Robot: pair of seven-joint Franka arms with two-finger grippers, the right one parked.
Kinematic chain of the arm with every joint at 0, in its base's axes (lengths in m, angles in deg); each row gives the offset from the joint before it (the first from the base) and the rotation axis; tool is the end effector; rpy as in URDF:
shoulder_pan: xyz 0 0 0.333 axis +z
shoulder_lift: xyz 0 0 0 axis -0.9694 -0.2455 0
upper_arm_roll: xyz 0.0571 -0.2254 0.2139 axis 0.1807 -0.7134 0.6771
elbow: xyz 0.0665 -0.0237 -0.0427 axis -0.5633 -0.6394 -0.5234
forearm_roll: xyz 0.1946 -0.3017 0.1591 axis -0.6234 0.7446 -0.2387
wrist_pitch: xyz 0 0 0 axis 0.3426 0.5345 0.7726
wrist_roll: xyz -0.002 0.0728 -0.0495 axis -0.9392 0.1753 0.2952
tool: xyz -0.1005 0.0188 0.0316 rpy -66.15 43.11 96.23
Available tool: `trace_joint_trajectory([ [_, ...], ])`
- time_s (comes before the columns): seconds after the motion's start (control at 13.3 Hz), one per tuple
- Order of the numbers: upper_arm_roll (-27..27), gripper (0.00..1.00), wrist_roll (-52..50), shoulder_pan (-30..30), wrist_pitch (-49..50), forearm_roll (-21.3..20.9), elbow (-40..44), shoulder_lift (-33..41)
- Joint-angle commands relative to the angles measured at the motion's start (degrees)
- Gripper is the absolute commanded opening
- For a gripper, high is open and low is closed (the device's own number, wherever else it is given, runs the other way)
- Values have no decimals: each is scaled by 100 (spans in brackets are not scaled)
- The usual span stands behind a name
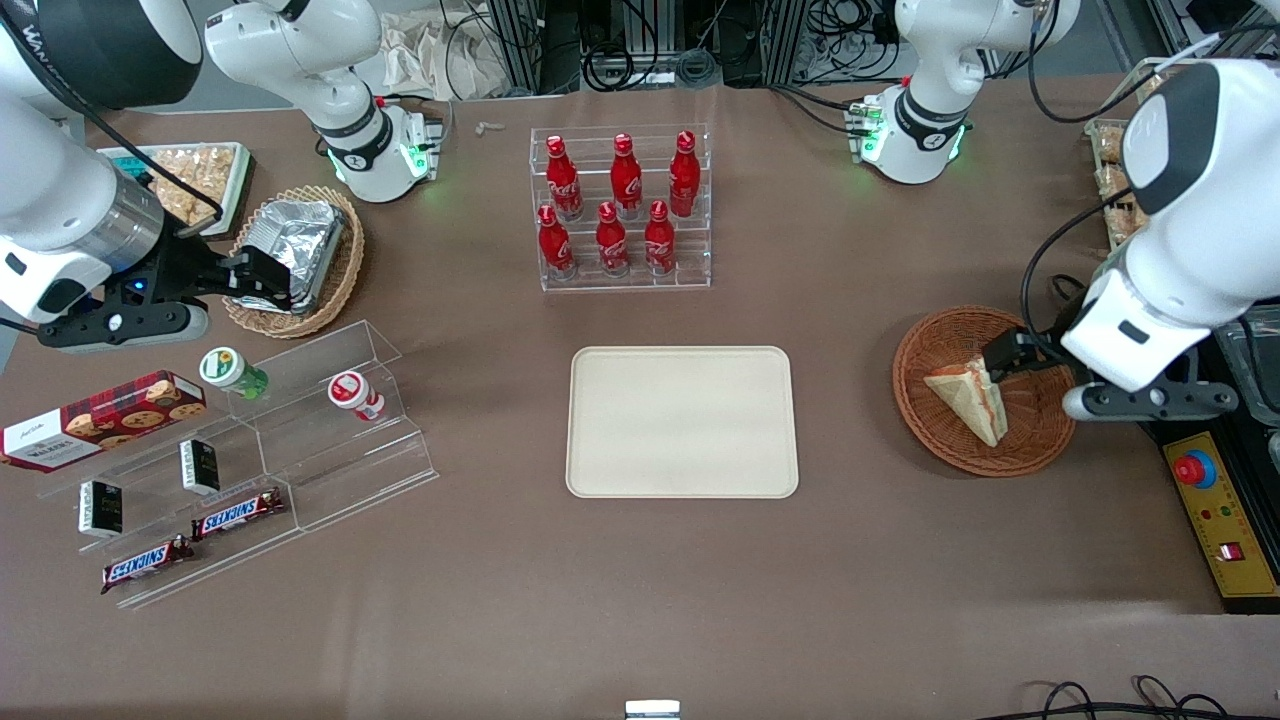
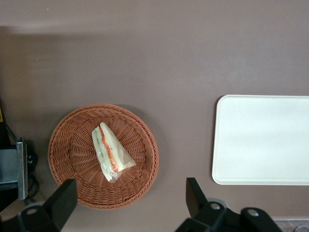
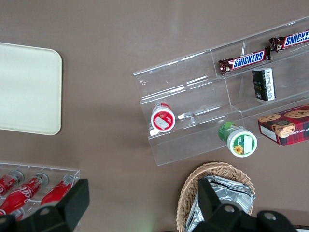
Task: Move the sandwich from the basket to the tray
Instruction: 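Move the open left gripper over the wrapped sandwich in the basket, then lower the left gripper around the sandwich and close on it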
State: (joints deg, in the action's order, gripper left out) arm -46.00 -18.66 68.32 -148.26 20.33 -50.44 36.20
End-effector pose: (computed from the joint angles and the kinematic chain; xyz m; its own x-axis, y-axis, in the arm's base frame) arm 0.6167 -0.0879 0.5491 0.9998 0.0165 0.0077 0.0164 -0.9998 0.0074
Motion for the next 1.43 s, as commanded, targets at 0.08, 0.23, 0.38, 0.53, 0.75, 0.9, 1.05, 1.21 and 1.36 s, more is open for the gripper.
trace_joint_trajectory([
  [0.08, -38, 100, 25, 307, 135, -40, 364, -226],
  [0.23, -38, 100, 33, 308, 135, -58, 435, -253],
  [0.38, -38, 100, 59, 404, 135, -49, 409, -279],
  [0.53, -38, 100, -54, 387, 222, -76, 225, -332],
  [0.75, -30, 100, -597, 535, -293, -67, -652, 1],
  [0.9, -30, 100, -1298, 562, -1214, -76, -1712, 500],
  [1.05, -38, 100, -2248, 554, -2128, -84, -2925, 1010],
  [1.21, -65, 100, -2847, 519, -2659, -84, -3536, 1179],
  [1.36, -56, 100, -2964, 553, -2791, -84, -3791, 1197],
])
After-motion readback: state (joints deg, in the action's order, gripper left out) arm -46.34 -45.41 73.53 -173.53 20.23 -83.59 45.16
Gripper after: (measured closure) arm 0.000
